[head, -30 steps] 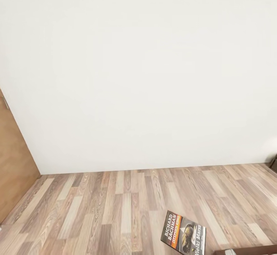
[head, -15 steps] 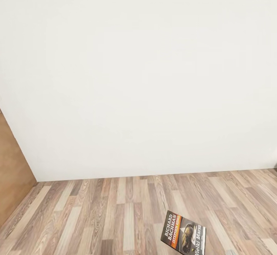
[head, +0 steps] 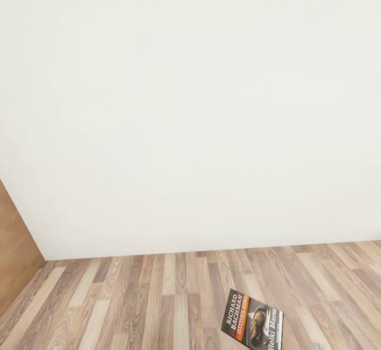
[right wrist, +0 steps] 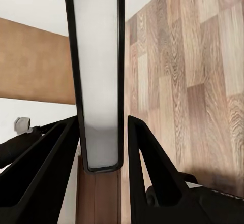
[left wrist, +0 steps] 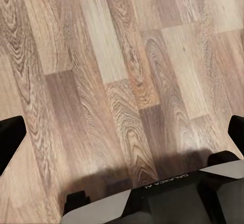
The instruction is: In the bedroom, move the book from the bed onto either nightstand, and place the two sandals side by side next to the bed.
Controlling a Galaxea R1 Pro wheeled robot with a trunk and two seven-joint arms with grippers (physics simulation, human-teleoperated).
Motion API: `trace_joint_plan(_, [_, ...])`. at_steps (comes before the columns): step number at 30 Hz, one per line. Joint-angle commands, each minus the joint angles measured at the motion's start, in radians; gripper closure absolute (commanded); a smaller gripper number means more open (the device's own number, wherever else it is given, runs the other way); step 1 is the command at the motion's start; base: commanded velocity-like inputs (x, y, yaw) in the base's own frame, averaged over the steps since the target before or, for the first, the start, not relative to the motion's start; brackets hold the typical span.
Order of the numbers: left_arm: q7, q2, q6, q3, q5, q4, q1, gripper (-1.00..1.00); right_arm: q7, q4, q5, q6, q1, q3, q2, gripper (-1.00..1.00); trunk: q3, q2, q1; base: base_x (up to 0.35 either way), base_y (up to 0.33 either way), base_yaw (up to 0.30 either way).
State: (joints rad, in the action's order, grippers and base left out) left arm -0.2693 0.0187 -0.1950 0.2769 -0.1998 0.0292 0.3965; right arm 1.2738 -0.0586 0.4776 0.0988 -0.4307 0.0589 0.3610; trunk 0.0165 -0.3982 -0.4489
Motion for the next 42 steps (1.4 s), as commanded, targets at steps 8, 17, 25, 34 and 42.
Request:
trace_joint_plan(8, [-0.004,0.000,-0.003,0.008,-0.010,0.000,0.001,-1.00,0.004,-0.003,0.010,0.010,-0.002,0.001,0.000,1.00,0.002,-0.002,-0.001,0.331,0.011,0.000])
trace_joint_plan(17, [-0.004,0.000,-0.003,0.008,-0.010,-0.001,0.001,-1.00,0.004,-0.003,0.010,0.010,-0.002,0.001,0.000,1.00,0.002,-0.002,-0.001,0.332,0.000,0.000])
trace_joint_plan(25, [-0.004,0.000,-0.003,0.008,-0.010,-0.001,0.001,-1.00,0.004,-0.003,0.010,0.010,-0.002,0.001,0.000,1.00,0.002,-0.002,-0.001,0.332,0.000,0.000])
trace_joint_plan(34, [-0.004,0.000,-0.003,0.008,-0.010,-0.001,0.001,-1.00,0.005,-0.003,0.010,0.010,-0.002,0.001,0.000,1.00,0.002,-0.002,-0.001,0.332,0.000,0.000])
trace_joint_plan(42, [-0.004,0.000,-0.003,0.008,-0.010,-0.002,0.001,-1.00,0.004,-0.003,0.010,0.010,-0.002,0.002,0.000,1.00,0.002,-0.002,-0.001,0.332,0.000,0.000])
